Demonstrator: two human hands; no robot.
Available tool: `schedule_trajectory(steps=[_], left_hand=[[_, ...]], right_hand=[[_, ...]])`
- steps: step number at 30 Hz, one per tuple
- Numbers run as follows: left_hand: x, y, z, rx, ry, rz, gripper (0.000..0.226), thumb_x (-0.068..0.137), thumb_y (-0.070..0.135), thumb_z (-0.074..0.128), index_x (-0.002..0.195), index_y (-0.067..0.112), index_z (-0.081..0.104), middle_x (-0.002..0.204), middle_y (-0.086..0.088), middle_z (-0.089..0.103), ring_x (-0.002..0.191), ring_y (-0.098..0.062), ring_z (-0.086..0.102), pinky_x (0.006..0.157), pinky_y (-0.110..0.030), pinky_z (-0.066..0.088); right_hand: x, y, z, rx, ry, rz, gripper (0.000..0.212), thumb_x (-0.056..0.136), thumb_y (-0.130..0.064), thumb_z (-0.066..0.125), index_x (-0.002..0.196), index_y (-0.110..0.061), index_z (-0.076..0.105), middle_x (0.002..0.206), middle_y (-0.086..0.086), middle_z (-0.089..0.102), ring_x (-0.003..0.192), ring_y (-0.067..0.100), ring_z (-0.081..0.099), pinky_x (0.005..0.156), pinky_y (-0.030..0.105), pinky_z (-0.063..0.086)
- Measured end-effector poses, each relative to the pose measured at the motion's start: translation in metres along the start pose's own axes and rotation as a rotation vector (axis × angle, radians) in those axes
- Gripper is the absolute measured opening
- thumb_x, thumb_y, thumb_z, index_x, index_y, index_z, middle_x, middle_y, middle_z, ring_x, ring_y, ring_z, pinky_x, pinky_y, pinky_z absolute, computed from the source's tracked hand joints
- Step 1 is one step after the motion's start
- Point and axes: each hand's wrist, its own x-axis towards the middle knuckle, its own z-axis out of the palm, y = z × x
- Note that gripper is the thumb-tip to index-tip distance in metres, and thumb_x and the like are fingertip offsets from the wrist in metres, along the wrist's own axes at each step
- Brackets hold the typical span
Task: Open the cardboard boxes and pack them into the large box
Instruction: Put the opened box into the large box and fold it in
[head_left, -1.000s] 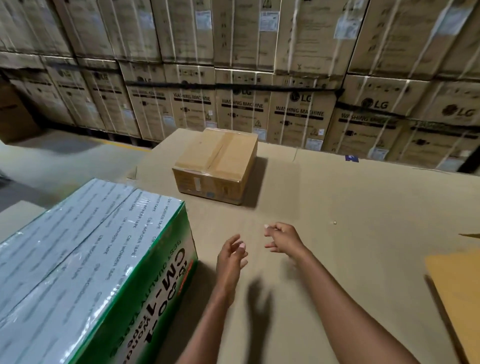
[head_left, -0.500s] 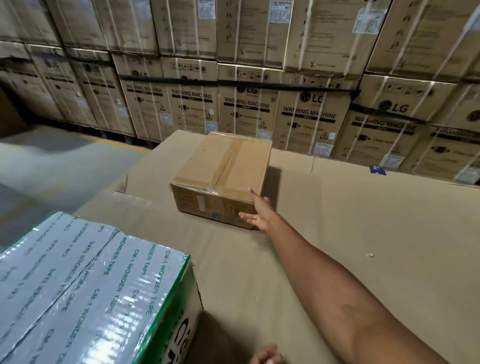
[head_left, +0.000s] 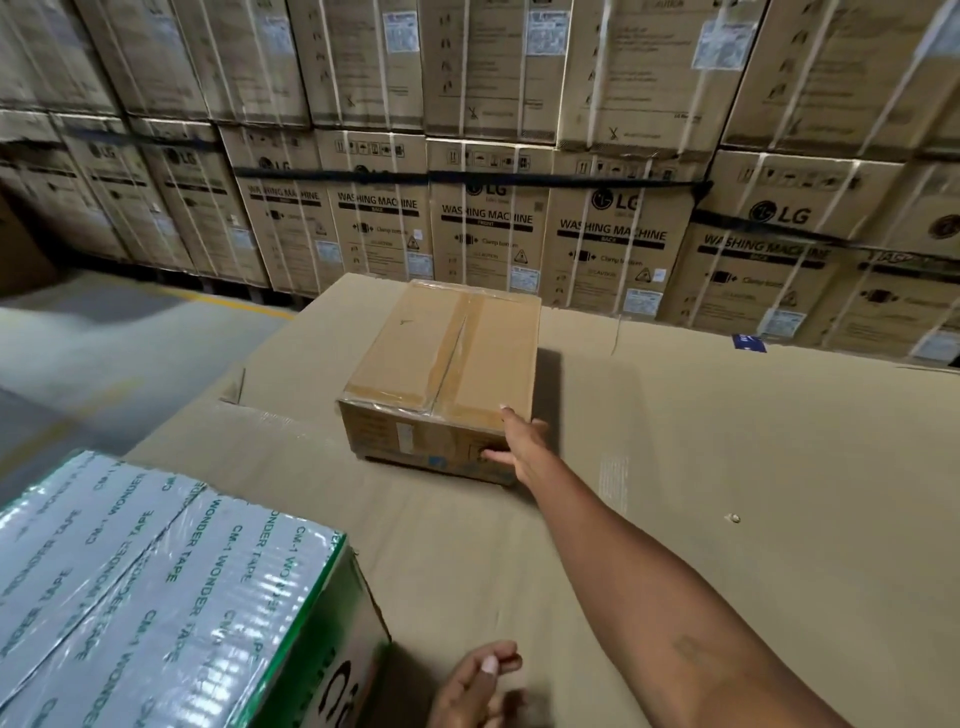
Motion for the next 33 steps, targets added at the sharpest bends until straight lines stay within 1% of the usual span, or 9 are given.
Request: schedule_trajectory(steps=[4, 9, 17, 20, 23, 26, 29, 31, 33], left_hand=[[-0.008, 0.015, 0.013, -0.044, 0.099, 0.003, 0.022, 0.104, 0.016, 0.053, 0.104, 0.01, 0.074, 0.102, -0.007, 0.078, 0.08, -0.029, 0.076, 0.07, -0.029, 0.055], [-0.034, 0.037, 0.034, 0.043, 0.127, 0.106, 0.021, 0.096, 0.031, 0.065, 0.109, 0.018, 0.075, 0.11, 0.001, 0.076, 0.095, -0.024, 0.075, 0.078, -0.031, 0.056], [-0.102, 0.002, 0.077, 0.134, 0.085, 0.117, 0.024, 0.104, 0.022, 0.053, 0.114, 0.017, 0.074, 0.113, -0.001, 0.076, 0.103, -0.023, 0.073, 0.095, -0.043, 0.054], [-0.13, -0.018, 0.087, 0.12, 0.251, 0.209, 0.022, 0.104, 0.014, 0.054, 0.103, 0.013, 0.076, 0.1, -0.007, 0.078, 0.093, -0.026, 0.073, 0.085, -0.04, 0.056], [-0.164, -0.026, 0.091, 0.053, 0.495, 0.36, 0.021, 0.103, 0.01, 0.053, 0.099, 0.007, 0.073, 0.086, -0.015, 0.073, 0.071, -0.018, 0.065, 0.064, -0.026, 0.055], [-0.188, -0.038, 0.082, 0.128, 0.684, 0.446, 0.018, 0.104, 0.018, 0.053, 0.106, 0.015, 0.07, 0.089, -0.005, 0.067, 0.076, -0.015, 0.06, 0.071, -0.036, 0.051], [-0.197, -0.061, 0.072, 0.142, 0.528, 0.237, 0.05, 0.096, 0.063, 0.049, 0.124, 0.024, 0.065, 0.117, -0.005, 0.067, 0.111, -0.033, 0.062, 0.096, -0.047, 0.049], [-0.211, -0.066, 0.079, 0.084, 0.331, 0.036, 0.078, 0.089, 0.081, 0.037, 0.137, 0.023, 0.059, 0.136, -0.007, 0.062, 0.129, -0.033, 0.055, 0.112, -0.051, 0.04], [-0.232, -0.067, 0.093, 0.054, 0.231, -0.024, 0.088, 0.087, 0.083, 0.025, 0.136, 0.018, 0.058, 0.129, -0.005, 0.064, 0.12, -0.025, 0.058, 0.108, -0.039, 0.043]], right_hand=[[-0.025, 0.013, -0.056, -0.013, 0.025, 0.015, 0.085, 0.096, -0.036, 0.068, 0.16, -0.015, 0.015, 0.165, 0.01, 0.025, 0.123, 0.042, 0.06, 0.05, 0.032, 0.06], [-0.087, 0.035, -0.148, 0.016, 0.068, 0.012, 0.085, 0.092, -0.031, 0.074, 0.157, -0.006, 0.025, 0.16, 0.013, 0.033, 0.128, 0.042, 0.055, 0.074, 0.049, 0.064], [-0.228, 0.08, -0.299, -0.019, 0.099, 0.005, 0.052, 0.092, -0.023, 0.075, 0.135, -0.004, 0.052, 0.147, 0.022, 0.046, 0.125, 0.035, 0.056, 0.08, 0.052, 0.062], [-0.274, 0.098, -0.348, -0.042, 0.134, 0.004, 0.065, 0.093, -0.024, 0.074, 0.144, 0.004, 0.045, 0.149, 0.022, 0.046, 0.12, 0.037, 0.059, 0.085, 0.053, 0.06], [-0.316, 0.122, -0.392, -0.07, 0.149, -0.02, 0.07, 0.09, -0.032, 0.076, 0.148, -0.007, 0.044, 0.141, 0.011, 0.053, 0.1, 0.036, 0.07, 0.071, 0.043, 0.063], [-0.348, 0.155, -0.434, -0.253, 0.201, -0.036, 0.073, 0.087, -0.052, 0.074, 0.146, -0.017, 0.048, 0.128, 0.002, 0.062, 0.069, 0.03, 0.073, 0.054, 0.031, 0.054], [-0.368, 0.184, -0.464, -0.458, 0.22, -0.104, 0.087, 0.073, -0.082, 0.066, 0.137, -0.023, 0.058, 0.13, -0.004, 0.066, 0.102, 0.02, 0.067, 0.082, 0.035, 0.058], [-0.383, 0.191, -0.473, -0.427, 0.127, -0.095, 0.07, 0.076, -0.075, 0.068, 0.13, -0.031, 0.056, 0.127, -0.011, 0.064, 0.115, 0.014, 0.058, 0.099, 0.033, 0.045], [-0.394, 0.198, -0.478, -0.334, 0.009, -0.07, 0.071, 0.075, -0.067, 0.075, 0.134, -0.036, 0.05, 0.123, -0.017, 0.063, 0.114, 0.008, 0.057, 0.101, 0.033, 0.044]])
